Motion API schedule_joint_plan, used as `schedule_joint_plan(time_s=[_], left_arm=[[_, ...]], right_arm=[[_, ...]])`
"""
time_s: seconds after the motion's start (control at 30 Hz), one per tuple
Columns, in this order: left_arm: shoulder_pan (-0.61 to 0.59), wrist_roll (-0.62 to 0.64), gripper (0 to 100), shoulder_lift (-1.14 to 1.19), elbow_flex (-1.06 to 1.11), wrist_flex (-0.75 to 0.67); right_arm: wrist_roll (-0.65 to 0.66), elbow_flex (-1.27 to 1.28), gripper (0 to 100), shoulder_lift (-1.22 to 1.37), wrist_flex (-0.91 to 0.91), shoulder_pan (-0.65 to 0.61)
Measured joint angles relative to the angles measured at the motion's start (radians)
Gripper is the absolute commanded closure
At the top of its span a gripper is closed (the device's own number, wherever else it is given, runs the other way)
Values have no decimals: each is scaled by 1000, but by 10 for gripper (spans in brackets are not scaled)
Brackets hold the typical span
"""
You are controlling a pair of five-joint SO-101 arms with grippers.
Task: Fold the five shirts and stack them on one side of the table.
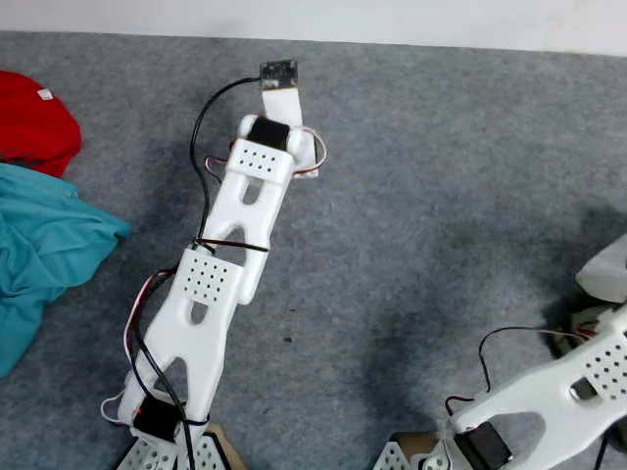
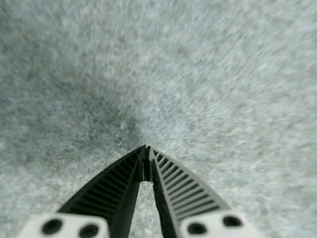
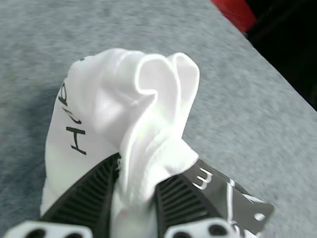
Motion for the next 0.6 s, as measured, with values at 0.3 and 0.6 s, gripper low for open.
schedule_joint_plan(time_s=[0.3, 0.6], left_arm=[[0, 0, 993, 17, 0, -20], [0, 0, 993, 17, 0, -20]], right_arm=[[0, 543, 993, -350, 2, 20], [34, 1129, 993, -712, -68, 35]])
